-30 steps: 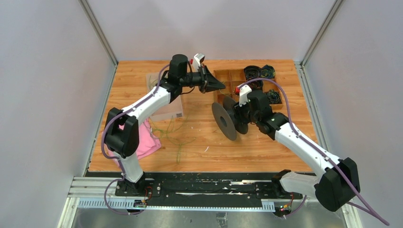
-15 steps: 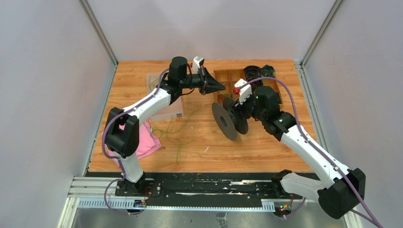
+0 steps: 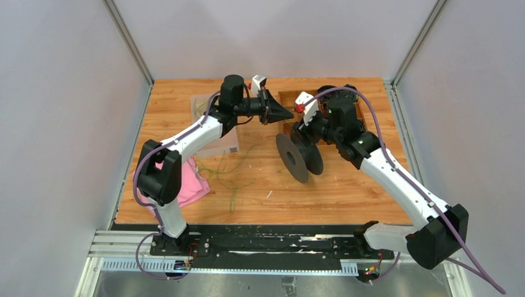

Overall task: Wrap the cables
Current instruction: Wrap the cable around the cable reel.

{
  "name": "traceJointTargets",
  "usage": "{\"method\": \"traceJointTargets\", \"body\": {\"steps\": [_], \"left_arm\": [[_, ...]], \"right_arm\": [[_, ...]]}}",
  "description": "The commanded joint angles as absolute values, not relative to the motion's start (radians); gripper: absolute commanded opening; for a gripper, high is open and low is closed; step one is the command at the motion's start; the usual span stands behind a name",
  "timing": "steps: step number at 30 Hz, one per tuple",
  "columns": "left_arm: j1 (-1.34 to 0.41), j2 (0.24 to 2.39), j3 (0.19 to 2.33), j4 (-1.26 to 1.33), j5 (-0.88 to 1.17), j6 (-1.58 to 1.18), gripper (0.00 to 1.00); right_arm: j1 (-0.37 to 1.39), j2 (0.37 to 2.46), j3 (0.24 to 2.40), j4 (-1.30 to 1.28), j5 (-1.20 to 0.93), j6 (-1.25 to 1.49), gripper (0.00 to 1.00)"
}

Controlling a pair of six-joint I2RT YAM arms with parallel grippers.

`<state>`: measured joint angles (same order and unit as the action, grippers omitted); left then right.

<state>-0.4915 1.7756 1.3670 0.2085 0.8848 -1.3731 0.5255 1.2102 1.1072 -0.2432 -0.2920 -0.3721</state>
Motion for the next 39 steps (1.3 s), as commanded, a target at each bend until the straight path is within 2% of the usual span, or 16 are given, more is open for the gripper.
{"method": "traceJointTargets", "body": {"steps": [1,9,13,14,23,29,32,39], "left_arm": [[-0.49,1.749,1.355,0.231,0.912,-1.379,0.0],[-0.491,1.741,1.337,0.259,0.913,-1.403,0.0],[-0.489,1.737,1.322,0.304,0.911,-1.433,0.01],[-0.489,1.736,1.32,0.314,0.91,-1.435,0.03],[-0.434,1.706,1.371,0.39,0.866,-1.314,0.31],[-0.352,1.647,1.378,0.39,0.87,-1.121,0.5],[-0.334,1.621,1.402,0.391,0.952,-0.941,0.59],[-0.344,1.52,1.353,0.391,1.135,-0.33,0.63]], "right_arm": [[0.518,1.246,1.168,-0.256,-0.352,-0.395,0.46],[0.518,1.26,1.178,-0.253,-0.378,-0.393,0.12],[0.518,1.231,1.158,-0.254,-0.399,-0.394,0.03],[0.518,1.218,1.155,-0.257,-0.402,-0.396,0.01],[0.506,1.147,1.209,-0.376,-0.44,-0.409,0.01],[0.49,1.121,1.254,-0.479,-0.508,-0.41,0.01],[0.485,1.112,1.275,-0.521,-0.544,-0.412,0.01],[0.476,1.129,1.319,-0.587,-0.604,-0.402,0.01]]}}
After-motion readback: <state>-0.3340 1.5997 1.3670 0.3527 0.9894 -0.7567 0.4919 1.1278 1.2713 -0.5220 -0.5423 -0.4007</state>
